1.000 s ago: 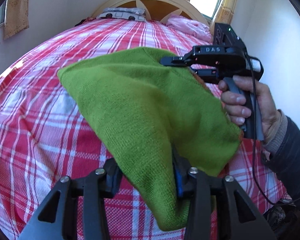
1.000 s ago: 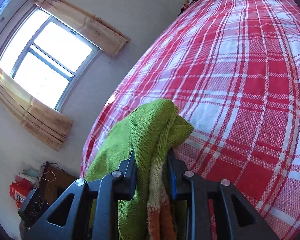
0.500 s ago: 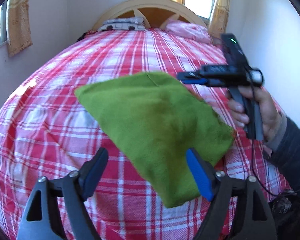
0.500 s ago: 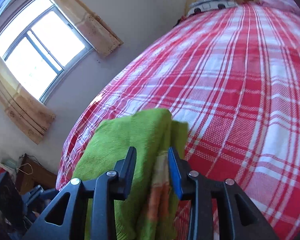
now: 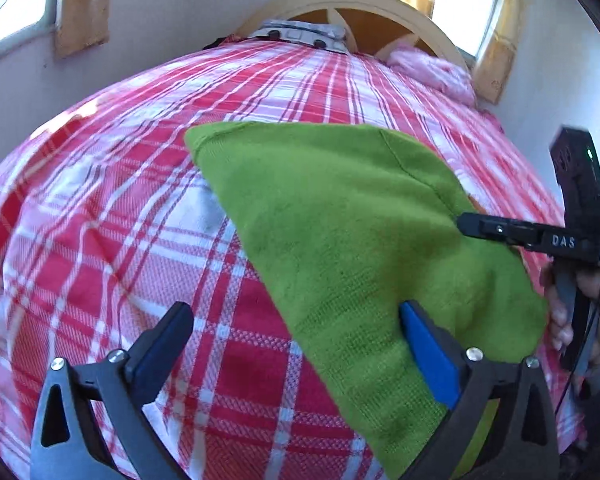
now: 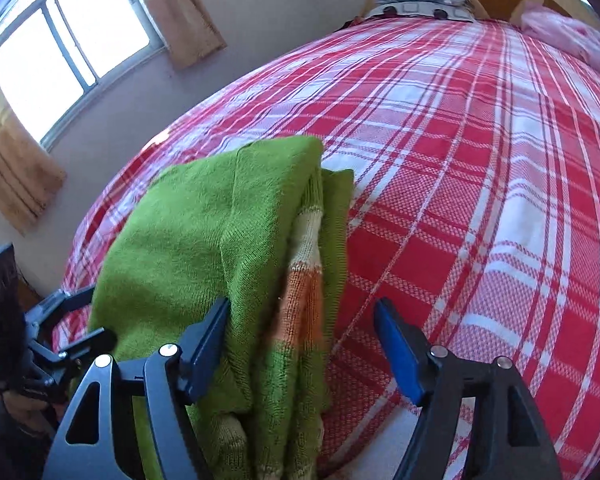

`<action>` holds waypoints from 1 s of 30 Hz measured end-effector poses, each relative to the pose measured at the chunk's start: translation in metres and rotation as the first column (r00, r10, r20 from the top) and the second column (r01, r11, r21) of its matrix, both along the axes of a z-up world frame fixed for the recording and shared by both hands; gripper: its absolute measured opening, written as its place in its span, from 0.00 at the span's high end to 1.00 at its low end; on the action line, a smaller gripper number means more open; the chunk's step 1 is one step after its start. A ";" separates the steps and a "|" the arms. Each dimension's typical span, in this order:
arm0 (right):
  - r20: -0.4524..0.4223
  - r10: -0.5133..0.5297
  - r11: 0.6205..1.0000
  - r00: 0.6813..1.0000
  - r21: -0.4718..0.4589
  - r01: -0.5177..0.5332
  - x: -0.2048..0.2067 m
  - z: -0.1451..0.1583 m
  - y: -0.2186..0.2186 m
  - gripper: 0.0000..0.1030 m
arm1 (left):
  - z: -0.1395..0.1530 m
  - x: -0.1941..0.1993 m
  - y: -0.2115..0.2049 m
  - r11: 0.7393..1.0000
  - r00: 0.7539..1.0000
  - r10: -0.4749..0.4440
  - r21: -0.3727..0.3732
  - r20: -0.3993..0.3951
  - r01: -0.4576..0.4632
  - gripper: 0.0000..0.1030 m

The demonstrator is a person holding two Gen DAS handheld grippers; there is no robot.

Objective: Fold small clothes

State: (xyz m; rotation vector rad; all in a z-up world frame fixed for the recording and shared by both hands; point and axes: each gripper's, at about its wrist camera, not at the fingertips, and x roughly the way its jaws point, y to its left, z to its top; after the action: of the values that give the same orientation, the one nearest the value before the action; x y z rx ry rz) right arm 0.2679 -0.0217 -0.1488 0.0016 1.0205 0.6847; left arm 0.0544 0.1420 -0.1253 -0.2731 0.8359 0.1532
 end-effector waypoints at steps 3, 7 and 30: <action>0.126 -0.042 0.999 0.991 0.005 0.042 -0.027 0.031 -0.008 0.29 | 0.014 -0.010 -0.006 0.999 1.000 0.024 0.033 0.018 -0.024 0.00; 0.223 -0.095 0.995 0.970 0.037 0.089 -0.065 0.062 -0.025 0.29 | 0.043 -0.025 -0.017 0.997 0.995 0.021 0.074 0.099 -0.029 0.00; 0.409 -0.131 0.991 0.903 0.071 0.112 -0.163 0.125 -0.039 0.27 | 0.110 -0.056 -0.057 0.990 0.958 -0.072 0.137 0.276 0.035 0.00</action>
State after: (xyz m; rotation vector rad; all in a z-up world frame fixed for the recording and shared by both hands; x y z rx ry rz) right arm 0.1045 -0.0609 -0.0241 -0.0383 0.5901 0.5626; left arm -0.0014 0.0845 -0.0151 -0.1437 0.5480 0.1140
